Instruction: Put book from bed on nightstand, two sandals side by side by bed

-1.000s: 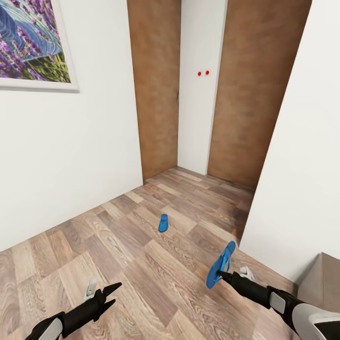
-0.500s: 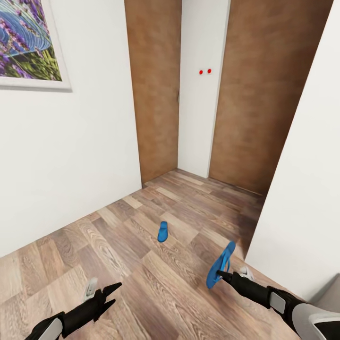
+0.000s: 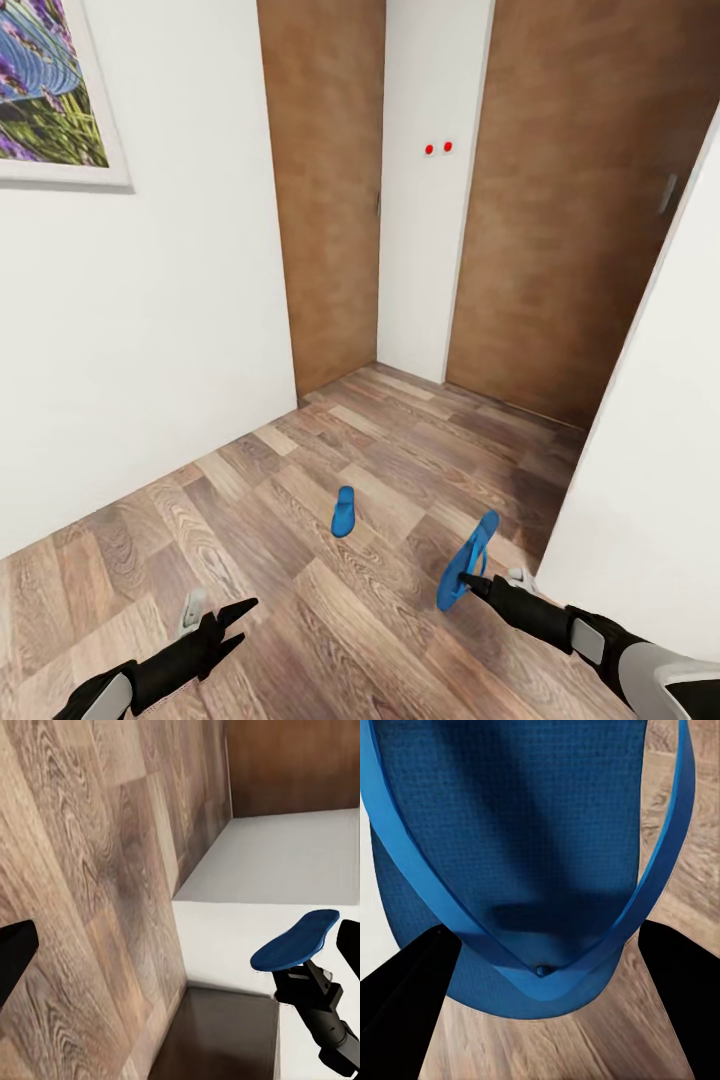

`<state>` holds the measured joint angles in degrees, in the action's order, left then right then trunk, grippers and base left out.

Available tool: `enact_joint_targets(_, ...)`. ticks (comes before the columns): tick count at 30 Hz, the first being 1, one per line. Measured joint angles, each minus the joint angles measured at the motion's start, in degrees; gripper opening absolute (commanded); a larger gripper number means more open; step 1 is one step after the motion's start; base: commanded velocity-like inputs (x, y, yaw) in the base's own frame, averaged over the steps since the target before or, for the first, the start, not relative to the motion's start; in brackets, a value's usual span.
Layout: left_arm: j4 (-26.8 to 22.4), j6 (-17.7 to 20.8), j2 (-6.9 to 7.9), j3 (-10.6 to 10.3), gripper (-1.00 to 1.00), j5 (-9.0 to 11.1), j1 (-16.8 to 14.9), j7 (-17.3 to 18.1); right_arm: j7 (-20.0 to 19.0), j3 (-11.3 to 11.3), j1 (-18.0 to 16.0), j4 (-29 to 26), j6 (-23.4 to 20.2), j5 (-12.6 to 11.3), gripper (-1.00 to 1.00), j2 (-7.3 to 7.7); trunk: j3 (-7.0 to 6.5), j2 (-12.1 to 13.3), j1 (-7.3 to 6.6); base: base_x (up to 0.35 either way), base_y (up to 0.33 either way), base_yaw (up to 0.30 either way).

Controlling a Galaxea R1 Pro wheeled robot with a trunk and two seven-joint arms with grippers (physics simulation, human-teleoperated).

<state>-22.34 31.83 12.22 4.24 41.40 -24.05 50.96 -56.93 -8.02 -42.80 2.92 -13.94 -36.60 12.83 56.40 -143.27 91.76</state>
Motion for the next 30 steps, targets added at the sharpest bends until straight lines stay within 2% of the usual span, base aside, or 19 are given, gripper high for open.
enact_joint_targets(30,0.0,0.0,0.00,0.0,1.00,0.0,0.0,0.0,0.0,0.0,0.1,0.0,0.1,0.0,-1.00,0.01,0.00,0.0,0.00,0.285,0.000,0.000)
